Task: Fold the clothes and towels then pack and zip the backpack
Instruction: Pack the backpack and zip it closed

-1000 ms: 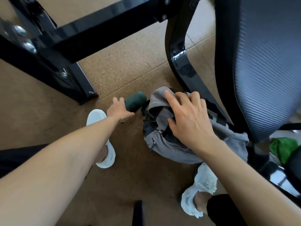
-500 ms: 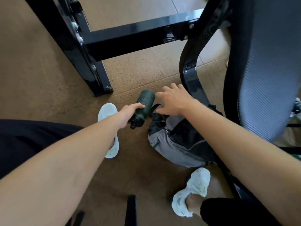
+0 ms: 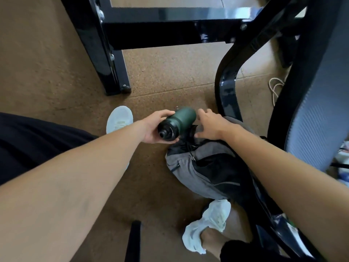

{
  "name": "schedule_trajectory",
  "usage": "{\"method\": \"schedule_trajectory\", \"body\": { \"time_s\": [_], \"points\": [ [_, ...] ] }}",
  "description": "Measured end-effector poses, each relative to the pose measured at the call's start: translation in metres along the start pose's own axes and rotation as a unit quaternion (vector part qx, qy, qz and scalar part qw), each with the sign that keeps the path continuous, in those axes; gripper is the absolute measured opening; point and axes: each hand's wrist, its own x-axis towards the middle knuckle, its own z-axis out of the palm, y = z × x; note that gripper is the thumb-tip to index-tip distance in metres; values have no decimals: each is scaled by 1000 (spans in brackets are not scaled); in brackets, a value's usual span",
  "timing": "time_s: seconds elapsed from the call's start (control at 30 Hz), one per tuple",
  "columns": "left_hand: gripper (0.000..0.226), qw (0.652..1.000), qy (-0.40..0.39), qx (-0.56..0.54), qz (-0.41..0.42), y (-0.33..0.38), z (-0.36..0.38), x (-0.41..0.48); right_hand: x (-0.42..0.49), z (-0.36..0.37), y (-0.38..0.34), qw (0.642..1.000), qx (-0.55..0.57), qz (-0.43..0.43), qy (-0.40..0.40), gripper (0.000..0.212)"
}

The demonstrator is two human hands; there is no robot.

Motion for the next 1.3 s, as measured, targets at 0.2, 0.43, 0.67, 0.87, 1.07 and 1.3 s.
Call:
{"method": "schedule_trajectory", "body": {
  "time_s": [0.2,0.43,0.67,0.87,1.07,1.3],
  "points": [
    [54,996,-5,85,-21,32,39,-7,-16,24,13,982,97,-106,120,127],
    [53,918,102,382,23,49,75,-4,-23,22,6,910,319,-72,253,101],
    [27,933,218,247,145,13,41,47,-27,5,1,823,477,39,306,60],
    [27,855,236,413,207,-38,36,100,-25,3,1,735,556,88,377,65],
    [57,816,236,493,189,-52,44,126,-27,2,8,733,572,92,356,70],
    [33,755,236,574,212,-45,45,120,-28,2,10,767,527,104,351,70]
  ]
}}
